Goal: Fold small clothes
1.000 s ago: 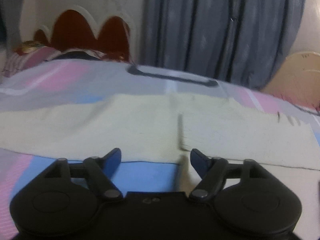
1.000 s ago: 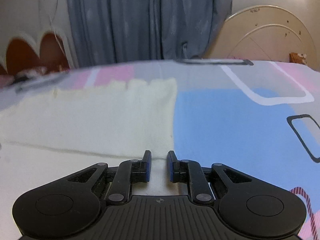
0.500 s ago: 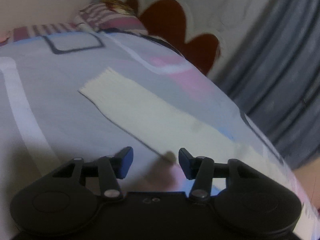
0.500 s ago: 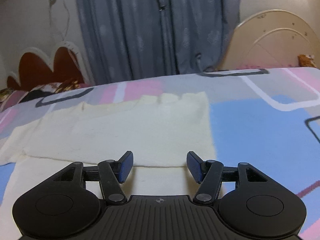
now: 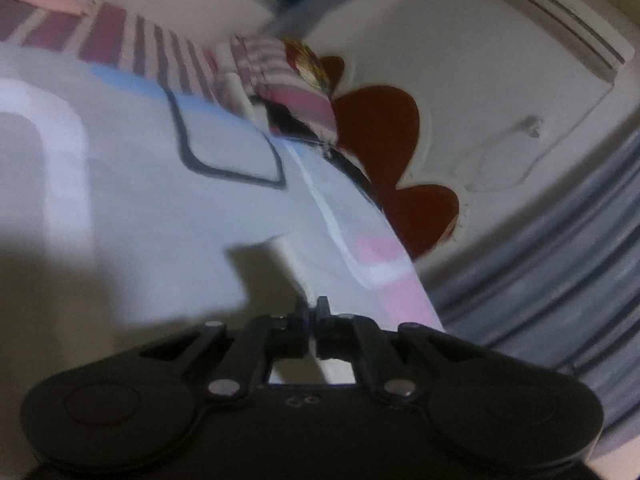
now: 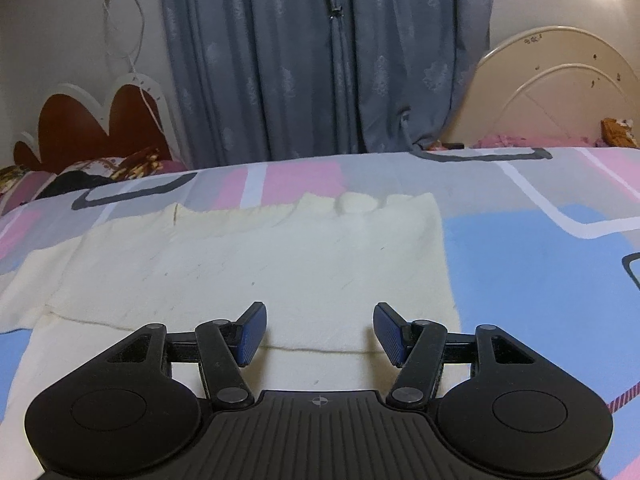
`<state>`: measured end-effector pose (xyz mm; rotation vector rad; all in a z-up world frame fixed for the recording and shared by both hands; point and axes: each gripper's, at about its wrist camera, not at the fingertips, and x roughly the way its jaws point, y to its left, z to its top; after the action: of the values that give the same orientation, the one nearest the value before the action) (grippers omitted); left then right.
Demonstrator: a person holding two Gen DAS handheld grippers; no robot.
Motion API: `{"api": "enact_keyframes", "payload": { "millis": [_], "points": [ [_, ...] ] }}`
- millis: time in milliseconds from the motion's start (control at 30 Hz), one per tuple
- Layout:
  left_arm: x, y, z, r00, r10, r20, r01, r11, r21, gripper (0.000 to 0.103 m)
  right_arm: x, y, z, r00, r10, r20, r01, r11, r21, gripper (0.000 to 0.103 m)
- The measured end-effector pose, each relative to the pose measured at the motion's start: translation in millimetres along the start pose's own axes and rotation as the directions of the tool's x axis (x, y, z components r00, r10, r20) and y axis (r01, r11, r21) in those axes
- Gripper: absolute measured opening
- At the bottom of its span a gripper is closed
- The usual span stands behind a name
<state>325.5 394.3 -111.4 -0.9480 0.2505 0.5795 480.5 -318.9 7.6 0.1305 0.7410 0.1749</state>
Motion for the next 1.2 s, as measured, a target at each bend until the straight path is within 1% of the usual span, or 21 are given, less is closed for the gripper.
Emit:
{"api": "enact_keyframes", "payload": {
  "millis": [100,200,267,333,400,433,467,533,600,667,700,833,867,933,967,1033,1067,1100,1133,1167,1200],
  "points": [
    [12.3,7.9,-9.6,0.996,0.063,-0.069,-0.061,0.998,0.028,0.002,2.7,-3.2,-0.9,1.000,-0.001,-0.009,0.001,1.000,0.004,0.060],
    [11.8,7.7,-12.0,0.996,0.047,-0.071,-0.045,0.999,0.018,0.002,2.3,-6.4,-3.7,1.000,-0.004,-0.013,0.004,1.000,0.013,0.060],
    [12.4,0.2,-10.7,0.997,0.036,-0.071,-0.033,0.999,0.044,0.002,2.4,-9.5,-5.3,1.000,-0.007,-0.016,0.007,1.000,0.016,0.060],
    [11.5,-16.9,-12.2,0.998,-0.008,-0.062,0.015,0.994,0.105,0.002,2.3,-12.5,-6.0,1.000,-0.009,-0.015,0.009,1.000,0.024,0.060],
    [6.9,-47.6,-20.0,0.995,-0.070,-0.075,0.084,0.977,0.198,0.002,0.4,-15.3,-6.5,1.000,-0.011,-0.007,0.011,0.999,0.037,0.060],
    [7.3,-64.7,-26.0,0.990,-0.105,-0.093,0.125,0.962,0.243,0.002,-0.8,-16.4,-6.7,1.000,-0.009,-0.003,0.010,0.999,0.045,0.060],
    [7.9,-85.9,-36.2,0.982,-0.145,-0.124,0.176,0.939,0.294,0.002,-1.9,-17.1,-6.9,1.000,-0.008,0.000,0.008,0.999,0.050,0.060],
    [4.0,-121.8,-59.3,0.963,-0.200,-0.181,0.256,0.888,0.382,0.002,-5.1,-17.8,-8.3,1.000,-0.006,0.005,0.005,0.998,0.057,0.060],
    [2.8,-160.1,-90.4,0.934,-0.245,-0.259,0.342,0.822,0.455,0.002,-9.3,-19.1,-9.1,1.000,0.000,0.013,0.000,0.998,0.060,0.060],
    [-5.4,-196.3,-130.1,0.909,-0.266,-0.321,0.404,0.751,0.523,0.002,-15.1,-21.8,-10.2,1.000,-0.002,0.024,0.000,0.998,0.069,0.060],
    [-8.1,-211.5,-148.6,0.897,-0.268,-0.351,0.428,0.723,0.543,0.002,-17.7,-23.4,-10.2,1.000,-0.004,0.030,0.002,0.997,0.076,0.060],
    [-16.1,-264.2,-231.9,0.848,-0.241,-0.472,0.513,0.599,0.616,0.002,-29.6,-34.6,-6.4,0.999,-0.019,0.049,0.014,0.993,0.115,0.060],
    [-17.4,-274.0,-255.1,0.833,-0.230,-0.503,0.536,0.561,0.631,0.002,-33.0,-37.7,-5.3,0.998,-0.023,0.054,0.016,0.992,0.123,0.060],
    [-21.9,-287.7,-293.7,0.818,-0.185,-0.544,0.555,0.502,0.663,0.002,-40.6,-44.4,-3.3,0.998,-0.027,0.061,0.018,0.990,0.137,0.060],
    [-21.2,-292.5,-312.6,0.807,-0.158,-0.569,0.567,0.479,0.670,0.002,-44.1,-47.0,-2.5,0.997,-0.031,0.065,0.021,0.990,0.142,0.060],
    [-22.9,-292.7,-339.5,0.775,-0.128,-0.618,0.601,0.451,0.660,0.004,-51.6,-53.2,-1.2,0.996,-0.041,0.076,0.028,0.987,0.155,0.060],
    [-28.5,-292.6,-353.8,0.761,-0.107,-0.640,0.617,0.425,0.662,0.008,-54.0,-56.3,-0.7,0.996,-0.045,0.080,0.032,0.986,0.166,0.060],
    [-29.9,-291.5,-365.9,0.754,-0.088,-0.651,0.624,0.405,0.669,0.026,-55.8,-59.6,0.0,0.995,-0.048,0.082,0.033,0.983,0.179,0.060],
    [-30.9,-289.6,-373.8,0.753,-0.075,-0.654,0.626,0.389,0.676,0.040,-56.8,-63.6,0.8,0.996,-0.047,0.080,0.031,0.980,0.194,0.060],
    [-38.4,-285.1,-376.5,0.754,-0.089,-0.651,0.631,0.376,0.679,0.041,-57.4,-65.7,1.3,0.996,-0.044,0.080,0.026,0.978,0.206,0.060],
    [-41.7,-280.9,-374.2,0.757,-0.110,-0.645,0.632,0.377,0.677,0.043,-58.0,-66.8,1.6,0.996,-0.039,0.081,0.021,0.976,0.216,0.060]
  ]
}}
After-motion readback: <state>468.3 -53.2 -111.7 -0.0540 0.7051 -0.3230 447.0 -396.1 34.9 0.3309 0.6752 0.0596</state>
